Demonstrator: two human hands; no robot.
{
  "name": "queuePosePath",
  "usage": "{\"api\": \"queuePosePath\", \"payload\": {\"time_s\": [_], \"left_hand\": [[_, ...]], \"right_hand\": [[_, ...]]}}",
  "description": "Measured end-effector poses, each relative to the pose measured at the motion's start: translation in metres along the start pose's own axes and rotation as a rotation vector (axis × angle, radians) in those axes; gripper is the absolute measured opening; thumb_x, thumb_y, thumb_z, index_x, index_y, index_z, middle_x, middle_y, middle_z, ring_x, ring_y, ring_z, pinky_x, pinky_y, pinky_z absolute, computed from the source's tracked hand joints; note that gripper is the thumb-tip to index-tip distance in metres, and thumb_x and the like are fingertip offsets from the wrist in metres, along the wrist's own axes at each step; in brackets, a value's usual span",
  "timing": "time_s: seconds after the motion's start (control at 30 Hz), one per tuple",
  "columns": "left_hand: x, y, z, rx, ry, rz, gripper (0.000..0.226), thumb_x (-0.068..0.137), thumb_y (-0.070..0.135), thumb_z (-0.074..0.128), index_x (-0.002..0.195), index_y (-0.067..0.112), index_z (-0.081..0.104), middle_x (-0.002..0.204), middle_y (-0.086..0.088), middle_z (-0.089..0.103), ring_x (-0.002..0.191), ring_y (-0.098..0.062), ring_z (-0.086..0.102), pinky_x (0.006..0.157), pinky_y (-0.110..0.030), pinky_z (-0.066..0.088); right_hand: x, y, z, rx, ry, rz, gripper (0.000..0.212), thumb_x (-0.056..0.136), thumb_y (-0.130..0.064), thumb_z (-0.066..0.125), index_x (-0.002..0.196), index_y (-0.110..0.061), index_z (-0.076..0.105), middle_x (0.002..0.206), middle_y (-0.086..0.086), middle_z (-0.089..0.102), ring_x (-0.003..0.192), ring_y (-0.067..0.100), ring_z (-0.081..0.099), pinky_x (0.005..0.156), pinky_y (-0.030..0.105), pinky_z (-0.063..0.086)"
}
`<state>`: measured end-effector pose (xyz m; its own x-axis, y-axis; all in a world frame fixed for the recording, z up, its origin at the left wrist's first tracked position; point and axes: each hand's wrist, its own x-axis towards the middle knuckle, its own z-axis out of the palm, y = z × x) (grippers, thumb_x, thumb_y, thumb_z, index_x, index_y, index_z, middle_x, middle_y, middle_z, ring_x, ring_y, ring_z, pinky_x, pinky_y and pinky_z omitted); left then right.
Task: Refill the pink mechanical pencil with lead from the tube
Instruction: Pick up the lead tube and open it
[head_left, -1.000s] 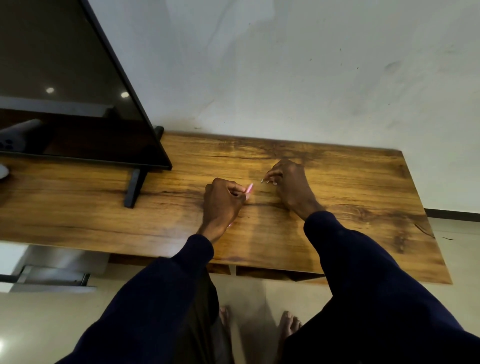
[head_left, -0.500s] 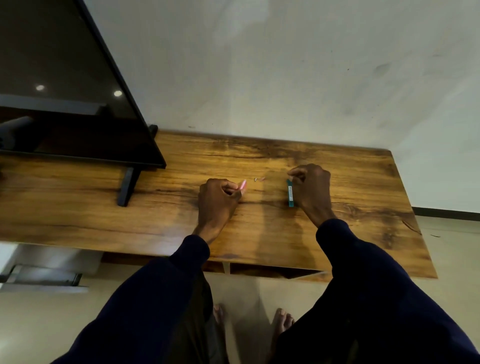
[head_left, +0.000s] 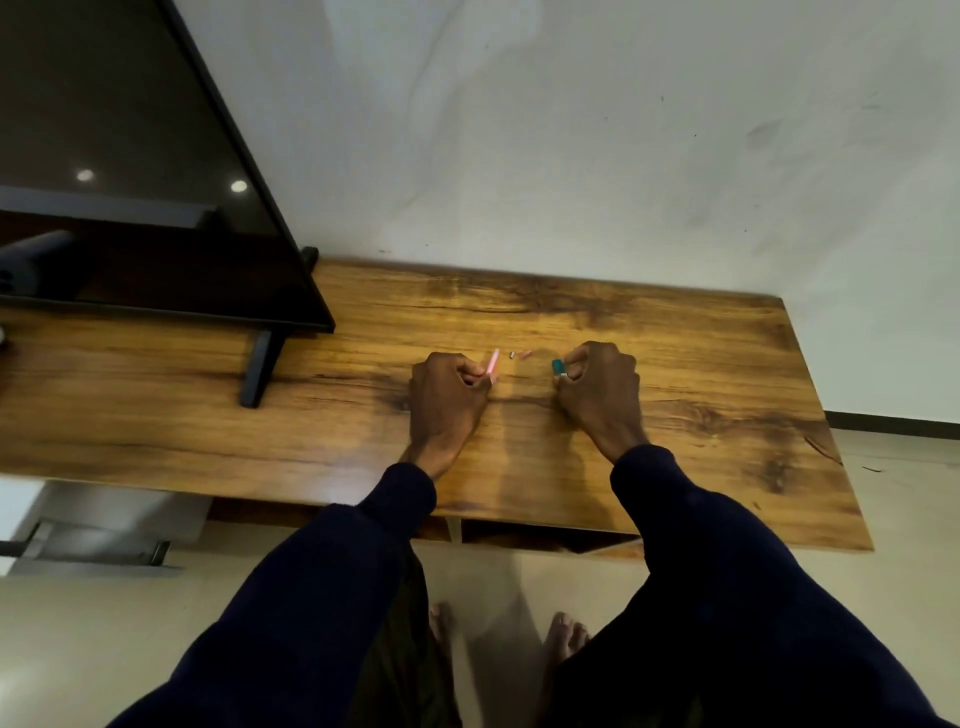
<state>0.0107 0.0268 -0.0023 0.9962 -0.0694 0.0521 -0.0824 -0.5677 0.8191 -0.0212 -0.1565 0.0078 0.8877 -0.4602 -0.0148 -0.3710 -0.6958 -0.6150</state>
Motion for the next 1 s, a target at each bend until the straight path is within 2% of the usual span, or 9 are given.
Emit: {"api": "queuePosePath", "payload": {"time_s": [0.2,0.33,0.4,0.5,0.57,0.63,0.77,0.9,1.0], "left_hand": [[-0.001,-0.002,-0.001,0.022,0.006,0.007,0.014,0.085,0.021,0.085,0.092,0.01,0.081,0.083,-0.002,0.079,0.072,-0.006,0.072,0.071,-0.027,0.064],[-0.004,0.0,-0.002,0.01,0.016,-0.01,0.017,0.085,0.021,0.085,0.096,0.01,0.078,0.085,-0.001,0.078,0.073,-0.004,0.07,0.069,-0.021,0.06],[-0.006,0.002,-0.002,-0.004,0.043,-0.012,0.018,0.084,0.026,0.085,0.095,0.013,0.077,0.084,0.004,0.075,0.074,-0.001,0.069,0.067,-0.015,0.055],[-0.012,0.01,-0.002,-0.046,0.078,0.013,0.017,0.085,0.032,0.085,0.091,0.019,0.075,0.079,0.013,0.069,0.073,0.005,0.065,0.064,-0.009,0.049],[-0.016,0.015,-0.003,-0.086,0.047,0.036,0.013,0.085,0.027,0.085,0.093,0.021,0.076,0.079,0.018,0.067,0.076,0.006,0.065,0.066,-0.013,0.052],[-0.021,0.019,-0.002,-0.096,-0.02,0.051,0.014,0.085,0.022,0.084,0.097,0.021,0.076,0.082,0.02,0.065,0.078,0.007,0.065,0.068,-0.011,0.052],[-0.026,0.015,0.004,-0.04,-0.093,0.051,0.023,0.082,0.015,0.085,0.103,0.016,0.075,0.093,0.009,0.072,0.083,0.002,0.067,0.067,-0.005,0.051],[-0.028,0.01,0.008,-0.014,-0.108,0.022,0.026,0.079,0.012,0.087,0.102,0.017,0.075,0.094,0.004,0.073,0.084,-0.002,0.068,0.073,-0.018,0.058],[-0.026,0.01,0.007,-0.017,-0.111,0.001,0.026,0.08,0.009,0.087,0.098,0.02,0.073,0.09,0.005,0.073,0.081,-0.001,0.068,0.072,-0.022,0.06]], "right_hand": [[-0.008,-0.006,-0.001,0.147,-0.024,0.085,0.03,0.084,-0.007,0.074,0.114,-0.004,0.075,0.102,0.007,0.077,0.09,0.016,0.072,0.082,0.031,0.062],[-0.012,-0.01,-0.003,0.239,0.007,0.077,0.022,0.083,-0.007,0.075,0.105,-0.005,0.077,0.091,0.002,0.075,0.074,0.002,0.065,0.061,0.005,0.049],[-0.013,-0.012,-0.006,0.279,0.006,0.072,0.019,0.082,-0.006,0.077,0.101,-0.007,0.076,0.089,0.001,0.073,0.073,0.0,0.063,0.064,0.008,0.053],[-0.014,-0.015,-0.011,0.367,-0.011,0.07,0.019,0.082,-0.006,0.08,0.098,-0.013,0.073,0.089,0.002,0.075,0.076,0.008,0.069,0.073,0.027,0.062],[-0.015,-0.016,-0.016,0.438,-0.033,0.046,0.023,0.082,-0.008,0.082,0.1,-0.018,0.072,0.086,0.003,0.075,0.077,0.013,0.072,0.069,0.029,0.061],[-0.016,-0.016,-0.022,0.486,-0.037,0.008,0.026,0.083,-0.011,0.083,0.106,-0.019,0.073,0.085,0.006,0.076,0.078,0.018,0.073,0.07,0.031,0.061],[-0.015,-0.013,-0.028,0.472,-0.026,-0.012,0.025,0.083,-0.011,0.084,0.105,-0.019,0.074,0.082,0.005,0.077,0.078,0.018,0.075,0.076,0.038,0.063],[-0.015,-0.008,-0.029,0.445,-0.036,0.015,0.027,0.084,-0.011,0.083,0.108,-0.016,0.074,0.081,0.005,0.077,0.076,0.017,0.075,0.078,0.042,0.064],[-0.014,-0.007,-0.029,0.425,-0.04,0.018,0.028,0.084,-0.011,0.083,0.109,-0.015,0.074,0.081,0.005,0.077,0.077,0.016,0.075,0.078,0.041,0.064]]}}
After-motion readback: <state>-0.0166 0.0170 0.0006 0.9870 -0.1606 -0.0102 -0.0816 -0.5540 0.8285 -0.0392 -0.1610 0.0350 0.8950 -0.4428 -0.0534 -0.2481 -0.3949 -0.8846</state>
